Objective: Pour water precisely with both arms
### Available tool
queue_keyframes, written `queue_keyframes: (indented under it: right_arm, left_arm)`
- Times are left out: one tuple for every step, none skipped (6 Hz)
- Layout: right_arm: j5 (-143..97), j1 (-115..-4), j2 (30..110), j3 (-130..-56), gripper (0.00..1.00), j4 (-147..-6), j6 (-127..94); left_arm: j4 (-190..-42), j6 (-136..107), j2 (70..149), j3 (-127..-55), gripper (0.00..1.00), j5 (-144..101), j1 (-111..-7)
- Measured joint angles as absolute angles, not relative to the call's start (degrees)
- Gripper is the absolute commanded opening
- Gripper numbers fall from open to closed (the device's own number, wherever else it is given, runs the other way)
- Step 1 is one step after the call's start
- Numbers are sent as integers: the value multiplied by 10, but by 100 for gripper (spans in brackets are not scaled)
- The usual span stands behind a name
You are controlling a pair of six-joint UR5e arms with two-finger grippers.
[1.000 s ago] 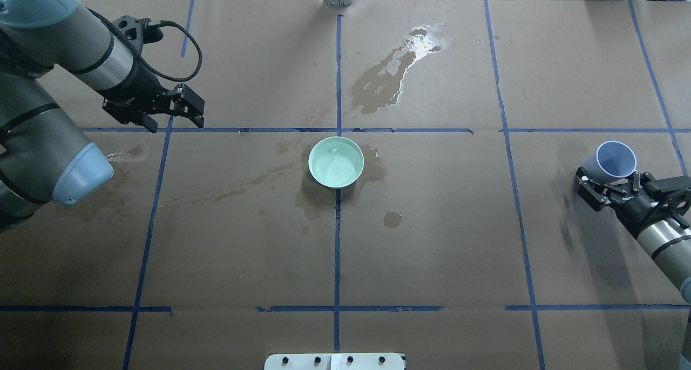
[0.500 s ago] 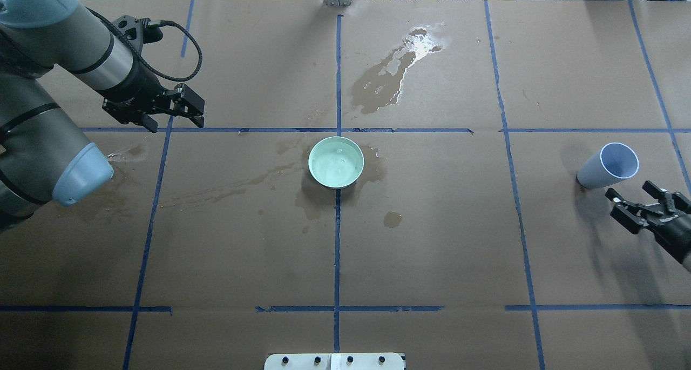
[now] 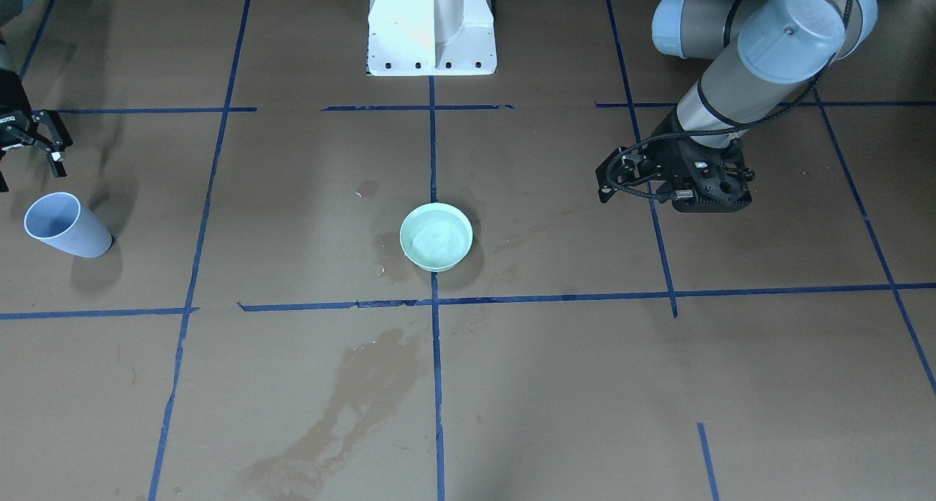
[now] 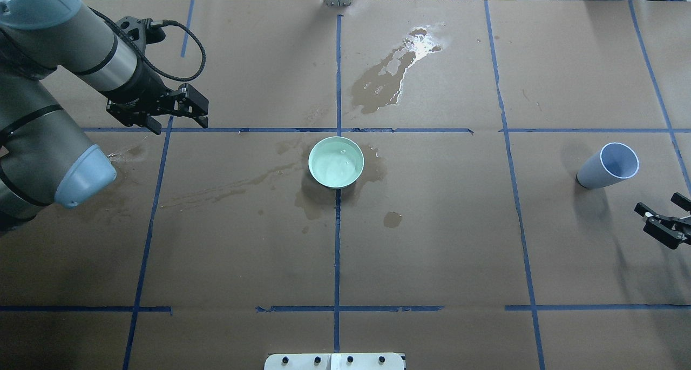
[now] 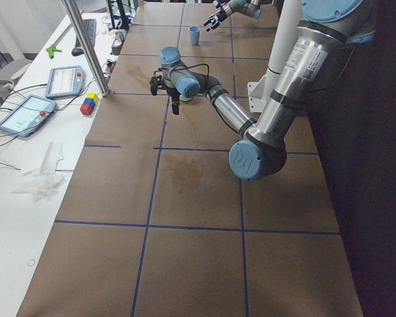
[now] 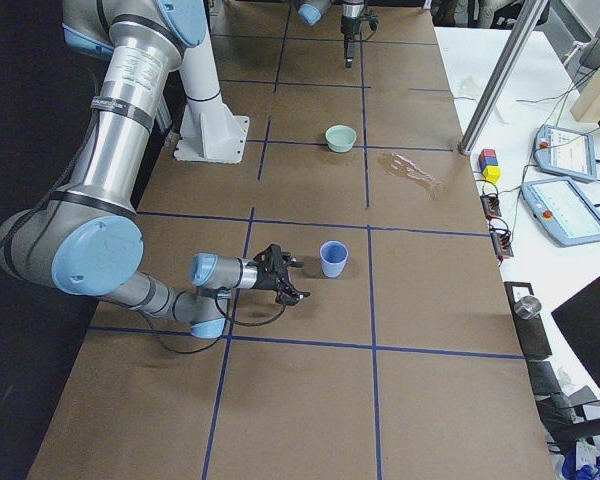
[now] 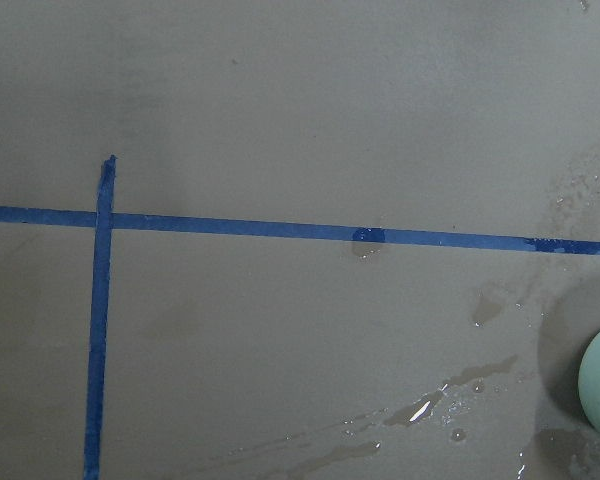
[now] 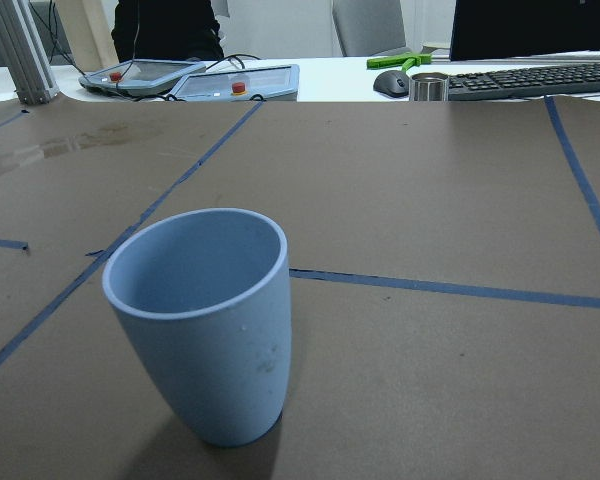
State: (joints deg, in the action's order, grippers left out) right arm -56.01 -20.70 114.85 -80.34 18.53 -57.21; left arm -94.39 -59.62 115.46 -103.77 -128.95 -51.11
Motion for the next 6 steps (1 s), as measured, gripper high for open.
queue_keyframes:
  right_arm:
    - [-614, -247, 1150, -803, 100, 186, -560]
    - [-708, -329, 1144, -802, 100, 178, -535]
    - [-818, -427, 1133, -800, 100, 158, -511]
    - [-942, -538, 1110, -799, 100, 114, -476]
    - [-1069, -648, 1080, -800, 100, 50, -429]
    - [-1178, -742, 1053, -803, 100, -31, -379]
  left_arm:
    - [-944, -609, 1159, -1038, 100, -1287, -507]
    - [-943, -623, 1165, -1038, 100, -1285, -499]
    - [-943, -633, 1169, -1038, 100, -1282, -493]
    - [-943, -645, 1176, -1037, 100, -1272, -483]
    - [-943, -664, 1186, -1034, 100, -1257, -469]
    - [-943, -687, 1201, -1029, 100, -1240, -450]
